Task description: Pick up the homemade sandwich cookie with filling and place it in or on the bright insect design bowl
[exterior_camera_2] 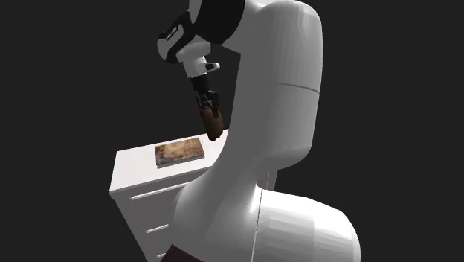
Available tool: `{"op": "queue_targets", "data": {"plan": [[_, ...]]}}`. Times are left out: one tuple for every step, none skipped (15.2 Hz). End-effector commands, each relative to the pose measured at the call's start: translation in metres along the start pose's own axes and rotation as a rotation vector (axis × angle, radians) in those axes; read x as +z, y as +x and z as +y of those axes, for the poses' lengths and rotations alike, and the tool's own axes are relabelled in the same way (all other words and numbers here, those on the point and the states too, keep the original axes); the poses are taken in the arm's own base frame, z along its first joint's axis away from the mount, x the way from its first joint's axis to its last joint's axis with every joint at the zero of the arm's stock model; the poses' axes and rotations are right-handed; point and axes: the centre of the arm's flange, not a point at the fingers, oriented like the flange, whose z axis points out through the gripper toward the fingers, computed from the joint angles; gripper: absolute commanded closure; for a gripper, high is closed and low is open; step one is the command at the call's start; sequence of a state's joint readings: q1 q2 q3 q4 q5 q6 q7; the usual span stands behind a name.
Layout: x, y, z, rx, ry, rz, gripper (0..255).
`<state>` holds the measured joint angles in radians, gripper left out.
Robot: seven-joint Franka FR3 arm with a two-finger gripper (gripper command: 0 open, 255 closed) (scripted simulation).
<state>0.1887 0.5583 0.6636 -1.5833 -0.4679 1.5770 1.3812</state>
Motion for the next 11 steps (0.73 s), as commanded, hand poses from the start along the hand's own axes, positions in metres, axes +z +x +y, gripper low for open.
{"op": "queue_targets", "data": {"plan": [[0.003, 0.026, 0.007, 0.0, 0.0, 0.0, 255], [0.004, 0.039, 0.01, 0.0, 0.0, 0.0, 255], [0.006, 0.051, 0.014, 0.0, 0.0, 0.0, 255], [0.007, 0.064, 0.017, 0.0, 0.0, 0.0, 255], [0.008, 0.076, 0.021, 0.0, 0.0, 0.0, 255], [0.01, 0.089, 0.025, 0.0, 0.0, 0.0, 255], [0.011, 0.102, 0.028, 0.0, 0.0, 0.0, 255], [0.013, 0.114, 0.032, 0.0, 0.0, 0.0, 255], [0.014, 0.127, 0.035, 0.0, 0.0, 0.0, 255], [0.015, 0.14, 0.039, 0.0, 0.0, 0.0, 255], [0.017, 0.152, 0.043, 0.0, 0.0, 0.0, 255]]}}
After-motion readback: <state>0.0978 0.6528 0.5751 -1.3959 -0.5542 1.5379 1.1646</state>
